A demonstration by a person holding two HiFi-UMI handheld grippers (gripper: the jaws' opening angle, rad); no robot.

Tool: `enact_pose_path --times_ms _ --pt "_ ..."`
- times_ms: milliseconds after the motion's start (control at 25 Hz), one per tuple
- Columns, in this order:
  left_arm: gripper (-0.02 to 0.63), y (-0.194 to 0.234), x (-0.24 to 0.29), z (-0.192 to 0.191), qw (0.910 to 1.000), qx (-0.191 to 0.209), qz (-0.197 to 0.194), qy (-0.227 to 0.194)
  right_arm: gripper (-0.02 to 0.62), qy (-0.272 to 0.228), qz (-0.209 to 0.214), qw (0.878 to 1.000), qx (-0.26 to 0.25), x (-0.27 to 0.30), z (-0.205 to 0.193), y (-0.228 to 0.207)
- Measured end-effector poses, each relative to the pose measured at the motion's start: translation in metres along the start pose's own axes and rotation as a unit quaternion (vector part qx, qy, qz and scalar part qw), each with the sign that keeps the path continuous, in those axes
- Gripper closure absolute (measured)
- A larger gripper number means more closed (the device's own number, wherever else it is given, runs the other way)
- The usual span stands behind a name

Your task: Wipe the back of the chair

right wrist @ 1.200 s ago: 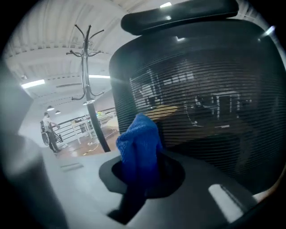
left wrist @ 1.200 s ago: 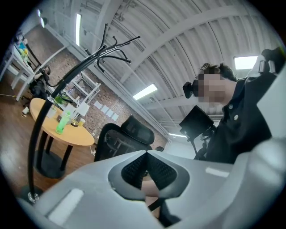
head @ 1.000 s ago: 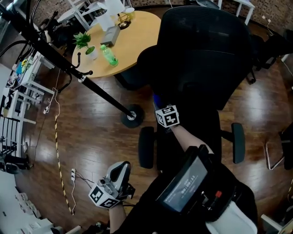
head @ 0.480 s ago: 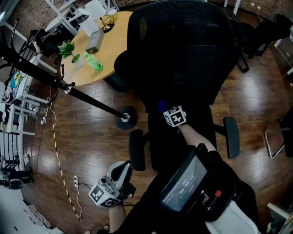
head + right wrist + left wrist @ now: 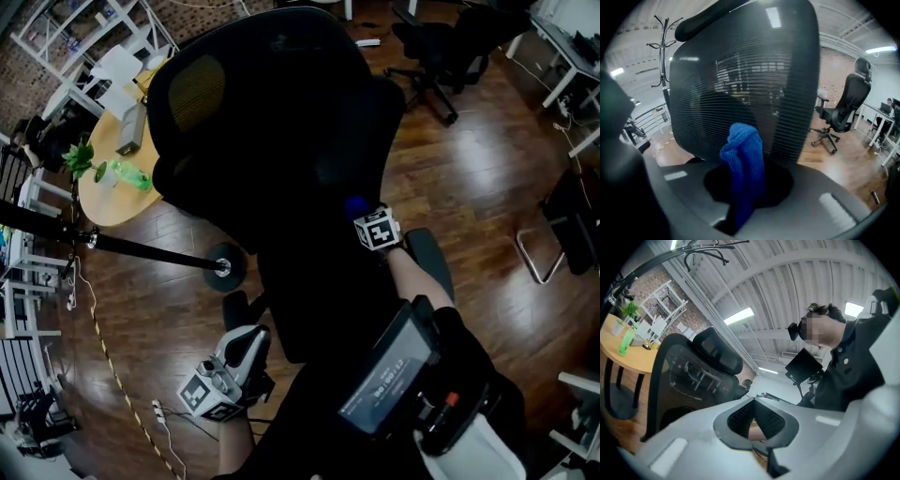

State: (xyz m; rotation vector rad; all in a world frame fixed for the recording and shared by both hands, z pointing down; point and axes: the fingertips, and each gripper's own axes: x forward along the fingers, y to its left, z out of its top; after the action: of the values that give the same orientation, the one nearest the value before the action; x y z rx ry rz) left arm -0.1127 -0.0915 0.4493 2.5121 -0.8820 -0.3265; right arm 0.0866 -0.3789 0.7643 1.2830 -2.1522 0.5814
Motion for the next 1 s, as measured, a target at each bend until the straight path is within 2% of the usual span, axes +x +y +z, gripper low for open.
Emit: enact_pose_path --times_ms 160,280,400,560,640,760,880,1000 --pt "0.612 -0.011 0.032 0.005 0.9992 -0.01 -0.038 -0.011 0.566 -0.025 -0.056 0.995 0.084 -0.026 -0.005 -0.049" --pt "0.612 -0.014 0.041 0.005 0.9986 -0.012 -0.05 -0.011 0.566 -0.048 -0.078 0.99 0.103 -0.037 -0.003 -0.051" --pt "0.612 -0.015 0.042 0.005 0.9988 -0.012 -0.046 -0.01 0.566 -0.041 -0.092 0.986 0.133 -0.032 -0.017 -0.047" --pt "0.612 -0.004 0.016 -0.001 0.9998 -0.012 -0.017 -0.003 0.566 -0.016 -0.099 0.979 0.175 -0.01 -0.035 -0.03" --pt "0.612 0.005 -0.005 -0.005 0.9999 -0.011 0.006 -0.003 0.566 -0.006 -0.098 0.978 0.185 0.005 -0.04 -0.01" --pt "0.612 0.015 -0.038 -0.002 0.9992 -0.01 0.038 -0.009 0.566 0.017 -0.081 0.983 0.164 0.03 -0.044 0.038" --pt "0.612 0.021 -0.074 0.004 0.9973 -0.007 0.07 -0.02 0.566 0.031 -0.041 0.987 0.149 0.055 -0.039 0.105" --pt "0.612 0.022 -0.111 0.008 0.9943 -0.002 0.102 -0.032 0.566 0.055 0.013 0.987 0.151 0.07 -0.036 0.179"
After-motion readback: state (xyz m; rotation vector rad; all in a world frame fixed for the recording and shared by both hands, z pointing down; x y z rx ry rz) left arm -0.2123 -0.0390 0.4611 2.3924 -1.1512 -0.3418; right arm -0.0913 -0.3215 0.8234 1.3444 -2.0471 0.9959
